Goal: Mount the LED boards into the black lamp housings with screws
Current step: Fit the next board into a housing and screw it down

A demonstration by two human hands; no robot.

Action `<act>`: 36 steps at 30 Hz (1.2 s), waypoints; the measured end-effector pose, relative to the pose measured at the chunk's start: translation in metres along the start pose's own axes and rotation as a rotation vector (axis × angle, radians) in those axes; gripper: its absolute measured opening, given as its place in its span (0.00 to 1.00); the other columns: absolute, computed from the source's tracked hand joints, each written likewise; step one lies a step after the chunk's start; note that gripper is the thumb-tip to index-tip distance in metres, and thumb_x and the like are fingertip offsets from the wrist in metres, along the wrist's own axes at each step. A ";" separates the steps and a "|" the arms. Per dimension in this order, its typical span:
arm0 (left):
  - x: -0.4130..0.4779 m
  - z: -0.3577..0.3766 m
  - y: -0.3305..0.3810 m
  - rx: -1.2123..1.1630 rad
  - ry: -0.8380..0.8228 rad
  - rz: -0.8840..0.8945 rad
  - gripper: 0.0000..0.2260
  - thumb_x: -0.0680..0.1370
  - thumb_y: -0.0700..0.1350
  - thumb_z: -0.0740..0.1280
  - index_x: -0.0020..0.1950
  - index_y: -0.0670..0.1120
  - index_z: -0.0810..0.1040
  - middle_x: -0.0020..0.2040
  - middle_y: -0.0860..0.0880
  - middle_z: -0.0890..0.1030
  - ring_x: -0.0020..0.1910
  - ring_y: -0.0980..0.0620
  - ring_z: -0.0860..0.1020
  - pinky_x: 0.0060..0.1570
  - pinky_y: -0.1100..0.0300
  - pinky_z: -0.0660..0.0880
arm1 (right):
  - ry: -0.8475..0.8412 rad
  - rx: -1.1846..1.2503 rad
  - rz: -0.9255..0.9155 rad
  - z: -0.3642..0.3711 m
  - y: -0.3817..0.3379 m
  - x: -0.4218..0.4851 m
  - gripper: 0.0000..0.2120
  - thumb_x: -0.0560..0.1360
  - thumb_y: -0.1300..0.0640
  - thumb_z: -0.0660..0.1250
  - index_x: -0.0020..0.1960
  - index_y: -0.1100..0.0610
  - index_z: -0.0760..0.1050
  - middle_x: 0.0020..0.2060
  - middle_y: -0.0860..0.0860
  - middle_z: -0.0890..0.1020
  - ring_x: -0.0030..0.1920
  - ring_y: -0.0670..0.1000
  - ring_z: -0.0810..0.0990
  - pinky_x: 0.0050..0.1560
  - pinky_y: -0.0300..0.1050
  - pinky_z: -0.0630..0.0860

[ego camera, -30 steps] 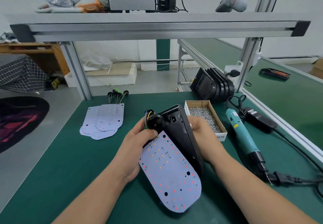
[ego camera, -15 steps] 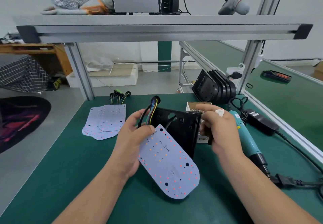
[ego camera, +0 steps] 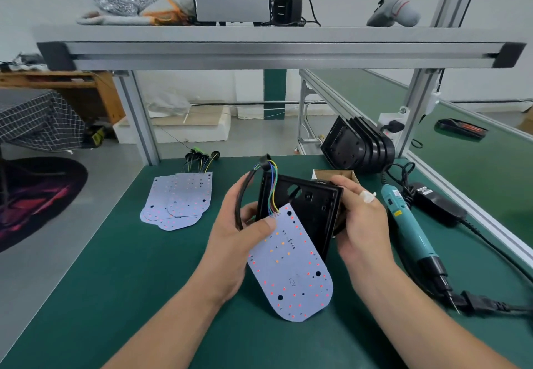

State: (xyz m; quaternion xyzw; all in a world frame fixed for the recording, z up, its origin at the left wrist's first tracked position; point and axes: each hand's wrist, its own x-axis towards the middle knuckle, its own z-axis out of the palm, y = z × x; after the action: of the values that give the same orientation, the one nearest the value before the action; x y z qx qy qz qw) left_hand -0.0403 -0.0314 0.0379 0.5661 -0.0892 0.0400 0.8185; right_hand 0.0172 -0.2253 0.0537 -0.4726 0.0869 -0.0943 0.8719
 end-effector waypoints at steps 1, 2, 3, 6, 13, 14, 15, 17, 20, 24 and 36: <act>0.000 -0.002 0.000 0.001 -0.063 -0.008 0.36 0.75 0.37 0.72 0.76 0.67 0.71 0.59 0.42 0.84 0.55 0.44 0.81 0.60 0.48 0.78 | -0.006 0.018 -0.001 0.000 -0.001 -0.001 0.15 0.79 0.70 0.63 0.64 0.66 0.80 0.51 0.63 0.87 0.46 0.59 0.84 0.48 0.50 0.81; -0.001 -0.003 0.001 0.011 -0.120 -0.019 0.37 0.75 0.36 0.71 0.78 0.67 0.69 0.61 0.42 0.83 0.57 0.44 0.81 0.61 0.49 0.78 | -0.013 0.039 0.002 -0.001 -0.002 -0.003 0.16 0.79 0.70 0.63 0.64 0.66 0.80 0.54 0.63 0.87 0.47 0.59 0.85 0.47 0.49 0.82; -0.001 -0.003 0.001 0.030 -0.162 -0.031 0.38 0.75 0.35 0.72 0.78 0.67 0.68 0.62 0.43 0.83 0.58 0.44 0.81 0.62 0.50 0.79 | -0.019 0.059 0.004 -0.001 -0.004 -0.004 0.17 0.78 0.71 0.63 0.65 0.66 0.80 0.54 0.64 0.87 0.47 0.59 0.85 0.46 0.48 0.83; -0.003 0.002 -0.005 0.104 -0.198 -0.039 0.38 0.75 0.34 0.74 0.76 0.67 0.69 0.65 0.42 0.83 0.60 0.43 0.83 0.61 0.49 0.81 | 0.001 0.115 -0.027 0.000 -0.007 -0.008 0.15 0.78 0.72 0.63 0.61 0.64 0.81 0.49 0.63 0.87 0.43 0.57 0.85 0.42 0.45 0.84; -0.005 0.010 -0.017 0.169 -0.122 -0.010 0.34 0.73 0.36 0.78 0.70 0.65 0.73 0.62 0.53 0.83 0.60 0.47 0.84 0.55 0.56 0.81 | 0.095 0.168 -0.054 -0.001 -0.007 -0.008 0.14 0.77 0.71 0.65 0.59 0.60 0.81 0.41 0.57 0.88 0.36 0.53 0.85 0.35 0.44 0.82; -0.006 0.010 -0.016 0.165 -0.124 -0.019 0.32 0.73 0.37 0.79 0.69 0.63 0.74 0.61 0.53 0.84 0.59 0.48 0.84 0.55 0.57 0.81 | 0.103 0.172 -0.054 -0.001 -0.007 -0.008 0.14 0.77 0.71 0.65 0.58 0.60 0.81 0.41 0.57 0.88 0.36 0.53 0.85 0.35 0.43 0.82; -0.007 0.010 -0.015 0.167 -0.130 -0.031 0.29 0.72 0.39 0.80 0.67 0.60 0.76 0.60 0.52 0.84 0.57 0.49 0.84 0.54 0.58 0.81 | 0.111 0.173 -0.053 -0.001 -0.007 -0.007 0.14 0.77 0.71 0.65 0.57 0.59 0.81 0.40 0.56 0.87 0.35 0.53 0.85 0.34 0.43 0.82; -0.007 0.011 -0.013 0.190 -0.145 -0.064 0.22 0.71 0.44 0.81 0.63 0.54 0.80 0.58 0.48 0.86 0.55 0.48 0.85 0.53 0.58 0.81 | 0.127 0.163 -0.045 -0.001 -0.007 -0.005 0.14 0.77 0.72 0.65 0.57 0.58 0.81 0.39 0.56 0.87 0.34 0.52 0.84 0.33 0.42 0.81; -0.009 0.008 -0.015 0.246 -0.161 -0.136 0.21 0.72 0.46 0.81 0.64 0.47 0.83 0.61 0.42 0.86 0.60 0.43 0.85 0.57 0.53 0.82 | 0.118 0.136 -0.036 -0.002 -0.006 -0.003 0.15 0.76 0.71 0.66 0.58 0.58 0.81 0.40 0.57 0.87 0.35 0.53 0.84 0.33 0.43 0.80; -0.008 0.004 -0.012 0.298 -0.177 -0.131 0.11 0.77 0.45 0.76 0.59 0.48 0.87 0.58 0.44 0.87 0.58 0.42 0.86 0.54 0.55 0.82 | 0.083 0.102 -0.084 -0.004 -0.009 0.003 0.15 0.77 0.71 0.62 0.57 0.61 0.84 0.42 0.61 0.86 0.39 0.57 0.83 0.41 0.46 0.80; -0.005 -0.009 0.008 0.073 -0.031 -0.024 0.16 0.74 0.51 0.75 0.57 0.43 0.86 0.55 0.39 0.87 0.52 0.40 0.87 0.50 0.48 0.83 | 0.323 0.276 -0.145 -0.039 -0.039 0.046 0.11 0.82 0.74 0.60 0.59 0.66 0.77 0.42 0.58 0.81 0.50 0.60 0.85 0.55 0.51 0.86</act>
State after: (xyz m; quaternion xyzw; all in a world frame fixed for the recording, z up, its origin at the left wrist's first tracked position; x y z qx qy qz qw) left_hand -0.0458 -0.0201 0.0413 0.5972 -0.0936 0.0248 0.7962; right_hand 0.0493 -0.2888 0.0629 -0.3326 0.1774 -0.2423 0.8940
